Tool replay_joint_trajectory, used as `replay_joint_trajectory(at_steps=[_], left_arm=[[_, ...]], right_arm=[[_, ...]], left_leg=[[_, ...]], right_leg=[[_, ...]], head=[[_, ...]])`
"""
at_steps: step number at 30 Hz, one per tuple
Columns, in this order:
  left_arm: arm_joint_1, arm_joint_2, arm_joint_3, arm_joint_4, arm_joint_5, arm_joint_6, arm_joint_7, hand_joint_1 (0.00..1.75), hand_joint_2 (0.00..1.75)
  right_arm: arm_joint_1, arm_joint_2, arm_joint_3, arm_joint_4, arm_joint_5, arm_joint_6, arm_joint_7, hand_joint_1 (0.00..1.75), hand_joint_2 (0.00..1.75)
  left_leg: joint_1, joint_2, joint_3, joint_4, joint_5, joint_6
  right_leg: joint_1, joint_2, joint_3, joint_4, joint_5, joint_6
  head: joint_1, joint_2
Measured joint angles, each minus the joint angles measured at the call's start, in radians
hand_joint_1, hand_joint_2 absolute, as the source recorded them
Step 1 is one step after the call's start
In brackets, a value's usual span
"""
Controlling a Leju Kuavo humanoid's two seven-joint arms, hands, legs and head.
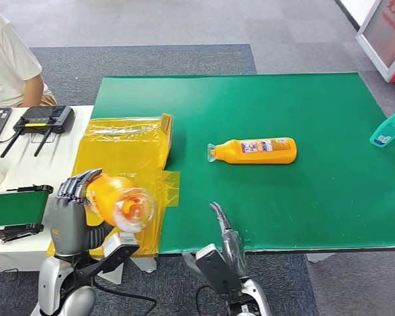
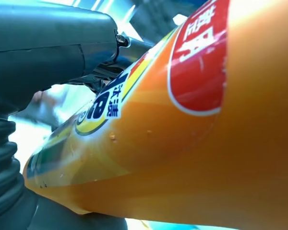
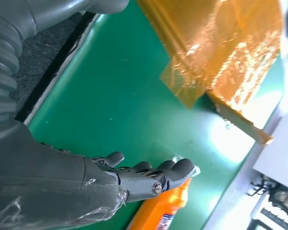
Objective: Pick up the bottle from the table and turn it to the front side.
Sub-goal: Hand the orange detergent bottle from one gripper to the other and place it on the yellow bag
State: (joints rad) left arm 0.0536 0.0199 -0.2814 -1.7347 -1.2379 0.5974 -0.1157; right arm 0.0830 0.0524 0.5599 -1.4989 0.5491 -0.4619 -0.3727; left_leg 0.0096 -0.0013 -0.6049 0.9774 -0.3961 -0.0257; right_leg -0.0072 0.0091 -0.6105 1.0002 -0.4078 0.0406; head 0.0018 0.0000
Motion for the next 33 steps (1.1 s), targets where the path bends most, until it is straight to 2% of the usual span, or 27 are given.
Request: replay_joint_trajectory(at_steps=[3,8,15,22,33], left_arm=[[-0.039,0.031,-0.001,0.067,-0.111,-0.028,0.04,1.75,1.75],[-0.13,0.085,-0.006,0.209,-0.167,-0.113,0.085,1.75,1.75],[-0.238,0.108,-0.033,0.358,-0.183,-0.169,0.103,1.75,1.75],[-0.347,0.093,-0.081,0.493,-0.193,-0.286,0.142,1.75,1.75],[-0.497,0.025,-0.133,0.713,-0.173,-0.343,0.171,1.75,1.75]], right_arm=[[0.008,-0.007,-0.013,-0.06,-0.005,0.043,-0.007,0.0,1.75],[0.01,-0.019,-0.026,-0.129,-0.002,0.098,-0.029,0.0,1.75],[0.01,-0.029,-0.027,-0.177,-0.006,0.118,-0.038,0.0,1.75],[0.011,-0.037,-0.027,-0.198,-0.013,0.134,-0.052,0.0,1.75],[0.009,-0.04,-0.027,-0.206,-0.021,0.143,-0.067,0.0,1.75]], left_leg=[[0.0,0.0,0.0,0.0,0.0,0.0],[0.0,0.0,0.0,0.0,0.002,-0.001],[0.0,0.0,0.0,0.0,0.002,-0.001],[0.0,0.0,0.0,0.0,0.002,-0.001],[0.0,0.0,0.0,0.0,0.003,-0.001]], right_leg=[[0.0,0.0,0.0,0.0,0.0,0.0],[0.0,0.0,0.0,0.0,0.001,0.0],[0.0,0.0,0.0,0.0,0.001,0.0],[0.0,0.0,0.0,0.0,0.001,-0.001],[0.0,0.0,0.0,0.0,0.002,-0.001]], head=[[0.0,0.0],[0.0,0.0],[0.0,0.0],[0.0,0.0],[0.0,0.0]])
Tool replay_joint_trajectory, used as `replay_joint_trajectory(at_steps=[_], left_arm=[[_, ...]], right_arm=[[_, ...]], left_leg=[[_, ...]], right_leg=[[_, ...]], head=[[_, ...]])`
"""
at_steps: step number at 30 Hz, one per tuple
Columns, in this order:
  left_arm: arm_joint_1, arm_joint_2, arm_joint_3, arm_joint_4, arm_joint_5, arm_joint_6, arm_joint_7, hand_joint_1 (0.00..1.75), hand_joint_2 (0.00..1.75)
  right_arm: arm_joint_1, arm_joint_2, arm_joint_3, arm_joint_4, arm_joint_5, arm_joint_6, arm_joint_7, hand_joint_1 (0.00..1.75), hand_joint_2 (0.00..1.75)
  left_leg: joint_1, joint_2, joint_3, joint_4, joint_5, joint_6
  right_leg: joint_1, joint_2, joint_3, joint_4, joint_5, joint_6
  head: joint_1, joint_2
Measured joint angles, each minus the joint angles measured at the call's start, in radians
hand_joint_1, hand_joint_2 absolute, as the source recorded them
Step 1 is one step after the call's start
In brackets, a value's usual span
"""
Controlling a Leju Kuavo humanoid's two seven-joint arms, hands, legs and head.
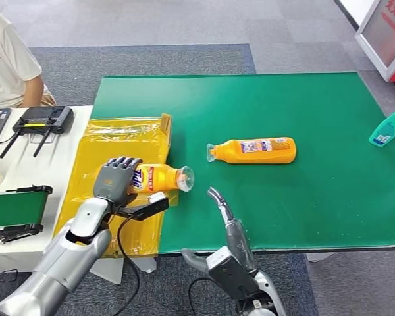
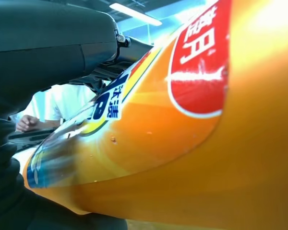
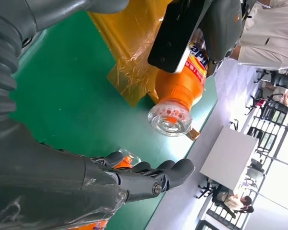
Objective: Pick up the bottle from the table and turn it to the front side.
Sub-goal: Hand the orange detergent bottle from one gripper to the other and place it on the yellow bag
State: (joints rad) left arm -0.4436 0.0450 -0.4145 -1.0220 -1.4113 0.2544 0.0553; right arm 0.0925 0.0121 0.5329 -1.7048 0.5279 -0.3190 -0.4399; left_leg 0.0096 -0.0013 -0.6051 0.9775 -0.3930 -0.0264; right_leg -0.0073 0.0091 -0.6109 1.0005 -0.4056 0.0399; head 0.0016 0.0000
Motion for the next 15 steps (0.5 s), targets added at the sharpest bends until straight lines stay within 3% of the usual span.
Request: replay_joint_trajectory(at_steps=[15], left_arm=[[-0.135,-0.061,-0.016,0.242,0.026,-0.015,0.029,1.75,1.75]], right_arm=[[-0.003,-0.015,-0.003,-0.04,-0.006,-0.033,-0.007,0.0,1.75]], left_leg=[[0.0,0.0,0.0,0.0,0.0,0.0]], right_leg=[[0.0,0.0,0.0,0.0,0.0,0.0]], head=[[0.0,0.0]])
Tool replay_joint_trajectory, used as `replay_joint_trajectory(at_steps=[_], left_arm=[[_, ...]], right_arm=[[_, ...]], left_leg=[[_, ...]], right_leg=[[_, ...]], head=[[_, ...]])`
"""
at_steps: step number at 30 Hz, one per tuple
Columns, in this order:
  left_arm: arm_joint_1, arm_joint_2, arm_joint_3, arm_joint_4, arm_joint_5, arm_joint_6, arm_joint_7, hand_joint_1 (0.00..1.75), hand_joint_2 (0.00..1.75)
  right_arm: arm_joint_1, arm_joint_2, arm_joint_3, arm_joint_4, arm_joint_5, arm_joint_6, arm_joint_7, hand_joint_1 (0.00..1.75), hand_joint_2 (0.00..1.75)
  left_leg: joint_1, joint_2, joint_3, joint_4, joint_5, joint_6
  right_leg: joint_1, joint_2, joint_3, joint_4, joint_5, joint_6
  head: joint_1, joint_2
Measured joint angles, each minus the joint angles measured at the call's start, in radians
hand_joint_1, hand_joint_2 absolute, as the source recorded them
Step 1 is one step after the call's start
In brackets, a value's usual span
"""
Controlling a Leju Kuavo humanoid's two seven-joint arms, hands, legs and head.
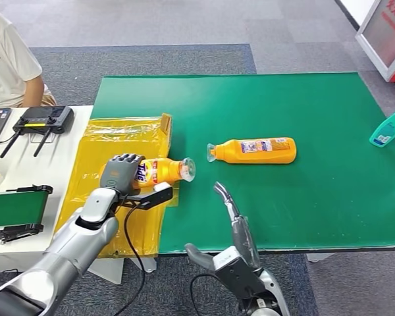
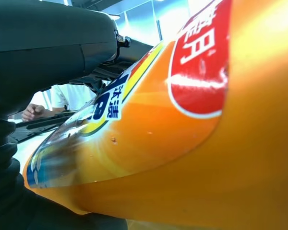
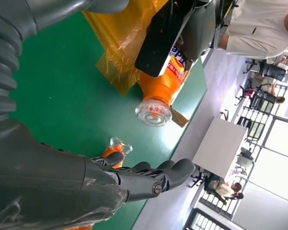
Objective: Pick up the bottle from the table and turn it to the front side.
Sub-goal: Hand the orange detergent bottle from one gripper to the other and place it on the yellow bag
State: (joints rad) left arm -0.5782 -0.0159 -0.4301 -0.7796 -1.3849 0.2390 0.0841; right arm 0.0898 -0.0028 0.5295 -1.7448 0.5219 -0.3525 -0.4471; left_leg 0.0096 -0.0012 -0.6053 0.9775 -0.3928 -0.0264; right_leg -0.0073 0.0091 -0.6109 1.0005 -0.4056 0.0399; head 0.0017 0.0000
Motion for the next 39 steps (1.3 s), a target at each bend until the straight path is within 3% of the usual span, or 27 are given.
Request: replay_joint_trajectory(at_steps=[5,7,9,11,21,30,35,39], left_arm=[[-0.023,-0.008,-0.004,0.043,-0.013,-0.018,0.014,1.75,1.75],[-0.03,-0.009,-0.008,0.059,-0.023,-0.027,0.024,1.62,1.75],[-0.036,-0.01,-0.013,0.072,-0.029,-0.029,0.029,0.75,1.75],[-0.04,-0.011,-0.019,0.082,-0.03,-0.034,0.031,0.0,1.75],[-0.059,-0.017,-0.03,0.12,-0.013,-0.086,0.026,0.0,1.75],[-0.062,-0.009,-0.039,0.126,-0.004,-0.065,0.008,0.0,1.75],[-0.053,-0.002,-0.041,0.061,0.069,-0.054,-0.023,0.0,1.75],[-0.051,0.009,-0.042,-0.013,0.123,-0.133,-0.027,0.0,1.75]], right_arm=[[0.001,-0.006,-0.012,-0.021,-0.007,-0.003,-0.002,0.0,1.75],[0.001,-0.008,-0.019,-0.028,-0.008,-0.004,-0.004,0.0,1.75],[0.002,-0.01,-0.024,-0.032,-0.009,-0.005,-0.005,0.0,1.75],[0.003,-0.013,-0.027,-0.035,-0.009,-0.006,-0.006,0.0,1.75],[0.028,-0.024,-0.07,-0.07,0.006,-0.037,-0.015,0.0,1.75],[0.046,-0.029,-0.095,-0.084,0.016,-0.04,-0.019,0.0,1.75],[0.053,-0.029,-0.095,-0.084,0.026,-0.044,-0.017,0.0,1.75],[0.055,-0.029,-0.097,-0.084,0.047,-0.041,0.006,0.0,1.75]], left_leg=[[0.0,0.0,0.0,0.0,0.0,0.0],[0.0,0.0,0.0,0.0,0.0,0.0],[0.0,0.0,0.0,0.0,0.0,0.0],[0.0,0.0,0.0,0.0,0.0,0.0],[0.0,0.0,0.0,0.0,0.0,0.0],[0.0,0.0,0.0,0.0,0.0,0.0],[0.0,0.0,0.0,0.0,0.0,0.0],[0.0,0.0,0.0,0.0,0.0,0.0]], right_leg=[[0.0,0.0,0.0,0.0,0.0,0.0],[0.0,0.0,0.0,0.0,0.0,0.0],[0.0,0.0,0.0,0.0,0.0,0.0],[0.0,0.0,0.0,0.0,0.0,0.0],[0.0,0.0,0.0,0.0,0.0,0.0],[0.0,0.0,0.0,0.0,0.0,0.0],[0.0,0.0,0.0,0.0,0.0,0.0],[0.0,0.0,0.0,0.0,0.0,0.0]], head=[[0.0,0.0],[0.0,0.0],[0.0,0.0],[0.0,0.0],[0.0,0.0],[0.0,0.0],[0.0,0.0],[0.0,0.0]])
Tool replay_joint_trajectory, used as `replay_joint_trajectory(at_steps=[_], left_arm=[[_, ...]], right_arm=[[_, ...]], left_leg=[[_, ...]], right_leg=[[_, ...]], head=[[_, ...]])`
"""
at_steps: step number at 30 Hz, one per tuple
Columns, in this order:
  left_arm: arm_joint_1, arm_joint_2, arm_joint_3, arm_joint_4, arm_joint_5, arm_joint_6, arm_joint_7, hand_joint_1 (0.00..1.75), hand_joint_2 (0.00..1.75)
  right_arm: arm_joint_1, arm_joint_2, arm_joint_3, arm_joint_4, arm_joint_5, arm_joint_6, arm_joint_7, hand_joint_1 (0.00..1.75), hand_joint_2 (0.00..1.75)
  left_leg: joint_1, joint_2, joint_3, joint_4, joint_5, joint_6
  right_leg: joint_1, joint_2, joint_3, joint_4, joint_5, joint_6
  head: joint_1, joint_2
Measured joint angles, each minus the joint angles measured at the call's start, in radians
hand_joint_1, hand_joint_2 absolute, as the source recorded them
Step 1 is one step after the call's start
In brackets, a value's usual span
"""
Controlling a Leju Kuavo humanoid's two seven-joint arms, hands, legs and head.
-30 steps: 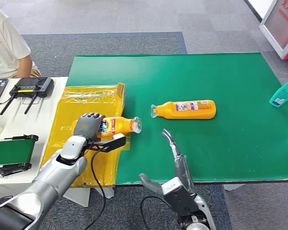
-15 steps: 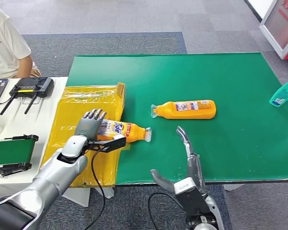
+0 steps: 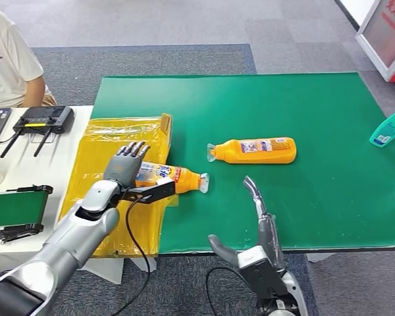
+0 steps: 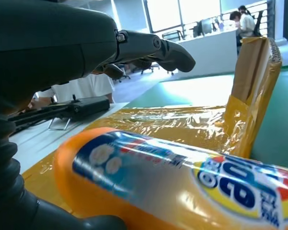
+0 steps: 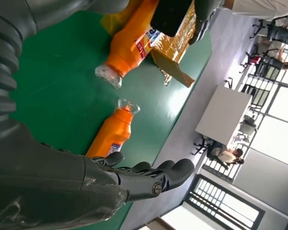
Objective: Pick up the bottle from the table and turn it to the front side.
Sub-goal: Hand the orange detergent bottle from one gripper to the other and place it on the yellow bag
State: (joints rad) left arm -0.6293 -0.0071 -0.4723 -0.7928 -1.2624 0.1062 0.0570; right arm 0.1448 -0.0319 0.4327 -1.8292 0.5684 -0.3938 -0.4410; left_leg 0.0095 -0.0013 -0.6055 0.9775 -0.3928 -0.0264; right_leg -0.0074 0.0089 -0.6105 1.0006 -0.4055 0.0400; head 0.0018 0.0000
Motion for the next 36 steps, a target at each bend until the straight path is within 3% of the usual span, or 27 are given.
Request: replay_joint_trajectory(at_steps=[9,12,17,21,24,32,36], left_arm=[[0.005,0.116,-0.02,-0.189,0.197,-0.222,-0.031,0.0,1.75],[0.036,0.183,-0.037,-0.259,0.363,-0.301,-0.064,0.0,1.75],[0.144,0.291,-0.041,-0.416,0.653,-0.341,-0.105,0.0,1.75],[0.281,0.343,0.005,-0.556,0.869,-0.338,-0.156,0.0,1.75],[0.381,0.374,0.043,-0.644,0.943,-0.337,-0.182,0.0,1.75],[0.585,0.388,0.172,-0.824,1.028,-0.315,-0.292,0.0,1.75],[0.655,0.305,0.243,-0.911,1.048,-0.25,-0.402,0.0,1.75]], right_arm=[[-0.001,-0.001,-0.066,0.003,-0.121,0.123,0.143,0.0,1.75],[-0.003,-0.002,-0.094,0.005,-0.221,0.191,0.188,0.0,1.75],[-0.019,-0.006,-0.122,0.013,-0.294,0.26,0.219,0.0,1.75],[-0.053,-0.017,-0.123,0.028,-0.352,0.316,0.227,0.0,1.75],[-0.083,-0.028,-0.123,0.04,-0.397,0.349,0.226,0.0,1.75],[-0.122,-0.034,-0.146,0.064,-0.499,0.398,0.198,0.0,1.75],[-0.132,-0.034,-0.161,0.068,-0.485,0.386,0.16,0.0,1.75]], left_leg=[[0.0,0.0,0.0,0.0,0.0,-0.001],[0.0,0.0,0.0,0.0,0.0,-0.001],[0.0,0.0,-0.001,0.0,0.0,-0.001],[0.0,0.0,-0.001,0.0,0.0,-0.001],[0.0,0.001,-0.001,0.0,0.0,-0.001],[0.0,0.001,-0.001,0.0,0.0,-0.001],[0.0,0.0,-0.002,0.0,-0.001,-0.001]], right_leg=[[0.001,0.0,0.0,0.001,0.0,0.0],[0.001,0.001,0.0,0.002,0.0,0.0],[0.0,0.001,-0.001,0.002,-0.001,-0.001],[0.0,0.001,-0.002,0.002,-0.001,-0.001],[0.0,0.001,-0.002,0.002,-0.001,-0.001],[0.0,0.0,-0.002,0.002,-0.002,0.0],[0.0,0.0,-0.002,0.002,-0.002,0.0]], head=[[0.0,0.0],[0.0,0.0],[0.0,0.0],[0.0,0.0],[0.0,0.0],[0.0,0.0],[0.0,0.0]])
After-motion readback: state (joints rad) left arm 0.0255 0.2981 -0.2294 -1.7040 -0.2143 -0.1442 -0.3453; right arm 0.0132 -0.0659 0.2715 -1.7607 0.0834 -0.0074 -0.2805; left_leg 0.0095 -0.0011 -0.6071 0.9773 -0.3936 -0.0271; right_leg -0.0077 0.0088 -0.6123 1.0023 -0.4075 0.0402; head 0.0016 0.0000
